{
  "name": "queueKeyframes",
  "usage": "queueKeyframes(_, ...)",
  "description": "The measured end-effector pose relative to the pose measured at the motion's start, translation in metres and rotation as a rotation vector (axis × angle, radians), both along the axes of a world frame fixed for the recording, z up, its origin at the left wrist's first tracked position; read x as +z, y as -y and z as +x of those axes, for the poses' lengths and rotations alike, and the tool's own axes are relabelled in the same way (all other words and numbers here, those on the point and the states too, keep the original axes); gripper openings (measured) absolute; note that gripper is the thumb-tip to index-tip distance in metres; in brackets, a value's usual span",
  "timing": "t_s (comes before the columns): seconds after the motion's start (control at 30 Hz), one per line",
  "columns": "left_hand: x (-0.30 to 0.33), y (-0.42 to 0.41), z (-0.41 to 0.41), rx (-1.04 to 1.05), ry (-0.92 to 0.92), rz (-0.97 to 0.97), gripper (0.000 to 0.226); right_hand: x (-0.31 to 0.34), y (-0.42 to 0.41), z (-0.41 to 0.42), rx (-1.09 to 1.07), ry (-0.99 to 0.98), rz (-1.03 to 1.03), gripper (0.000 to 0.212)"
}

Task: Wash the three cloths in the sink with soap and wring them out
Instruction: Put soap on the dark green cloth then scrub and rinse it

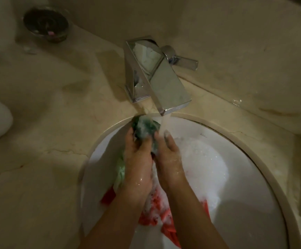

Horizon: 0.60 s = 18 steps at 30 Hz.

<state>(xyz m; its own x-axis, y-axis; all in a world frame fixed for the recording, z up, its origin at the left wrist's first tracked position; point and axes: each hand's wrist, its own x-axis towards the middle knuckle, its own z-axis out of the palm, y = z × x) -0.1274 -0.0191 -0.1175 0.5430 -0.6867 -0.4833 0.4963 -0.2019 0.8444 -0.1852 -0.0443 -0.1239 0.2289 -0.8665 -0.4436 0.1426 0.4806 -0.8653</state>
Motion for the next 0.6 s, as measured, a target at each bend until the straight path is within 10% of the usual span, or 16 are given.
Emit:
queueKeyframes(0.27, 0.005, 0.009, 0.000, 0.054, -0.254, 0.066, 0.040, 0.003, -0.006, -0.002, -0.010, -0.239, -0.283, 0.040)
queueKeyframes(0.43, 0.010, 0.015, -0.004, 0.000, 0.202, -0.022, 0.028, 0.014, 0.006, 0.007, -0.025, -0.362, -0.276, 0.035)
queueKeyframes(0.6, 0.018, 0.011, -0.002, -0.082, 0.222, 0.207, 0.025, 0.012, 0.017, 0.013, 0.048, -0.356, -0.191, 0.022)
